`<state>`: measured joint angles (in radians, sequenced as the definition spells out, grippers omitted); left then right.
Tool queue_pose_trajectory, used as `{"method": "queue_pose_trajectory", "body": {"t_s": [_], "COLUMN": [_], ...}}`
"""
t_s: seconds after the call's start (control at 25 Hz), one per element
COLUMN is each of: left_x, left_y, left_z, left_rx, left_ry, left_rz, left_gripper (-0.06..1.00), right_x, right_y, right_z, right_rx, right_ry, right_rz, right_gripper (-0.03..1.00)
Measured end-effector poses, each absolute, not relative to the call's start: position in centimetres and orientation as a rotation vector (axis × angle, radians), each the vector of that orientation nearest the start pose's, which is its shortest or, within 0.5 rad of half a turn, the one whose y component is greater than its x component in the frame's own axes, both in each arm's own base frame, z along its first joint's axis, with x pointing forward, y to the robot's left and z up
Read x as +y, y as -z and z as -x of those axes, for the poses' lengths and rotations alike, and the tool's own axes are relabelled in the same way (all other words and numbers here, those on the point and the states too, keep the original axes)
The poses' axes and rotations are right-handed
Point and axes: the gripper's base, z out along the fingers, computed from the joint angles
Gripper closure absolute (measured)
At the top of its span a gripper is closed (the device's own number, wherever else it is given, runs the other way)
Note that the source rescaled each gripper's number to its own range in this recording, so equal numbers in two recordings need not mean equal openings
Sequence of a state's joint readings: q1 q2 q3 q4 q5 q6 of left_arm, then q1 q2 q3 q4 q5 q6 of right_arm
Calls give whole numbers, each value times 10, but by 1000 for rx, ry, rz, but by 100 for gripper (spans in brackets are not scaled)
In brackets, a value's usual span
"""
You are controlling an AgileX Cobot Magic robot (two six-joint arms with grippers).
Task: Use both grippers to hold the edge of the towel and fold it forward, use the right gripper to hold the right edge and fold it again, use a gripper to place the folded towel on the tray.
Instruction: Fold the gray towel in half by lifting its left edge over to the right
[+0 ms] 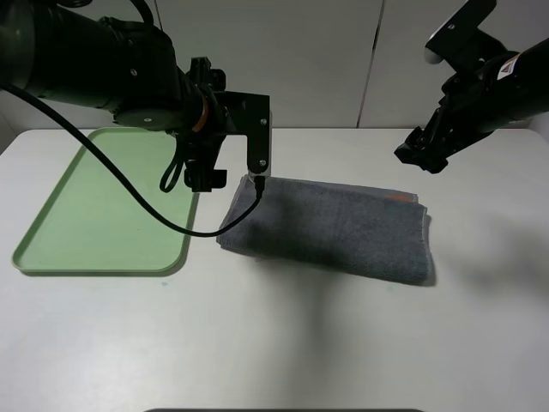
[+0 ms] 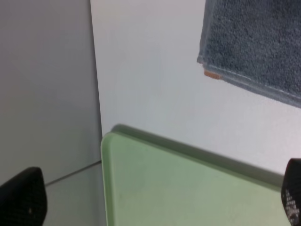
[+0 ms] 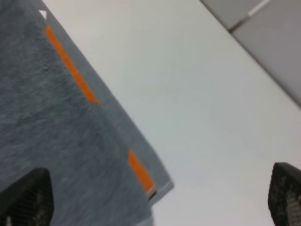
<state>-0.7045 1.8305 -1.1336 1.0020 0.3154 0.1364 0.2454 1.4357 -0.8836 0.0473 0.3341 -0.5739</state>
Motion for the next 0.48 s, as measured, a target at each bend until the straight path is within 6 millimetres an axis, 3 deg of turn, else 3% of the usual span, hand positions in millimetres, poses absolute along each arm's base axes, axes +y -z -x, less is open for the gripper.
{"method": "queue_pose_trajectory", "body": {"t_s": [0.48], "left_x": [-240], "left_y": [-200], "left_z": [-312], "left_rx": [1513], "left_ry": [-455], "left_rz": [-1786], "left_gripper": [-6], "right_x": [54], "right_y": [-309], "right_z": [-220], "right_rx": [2342], "right_ry": [10], "right_rz": [550], "right_gripper": [-3]}}
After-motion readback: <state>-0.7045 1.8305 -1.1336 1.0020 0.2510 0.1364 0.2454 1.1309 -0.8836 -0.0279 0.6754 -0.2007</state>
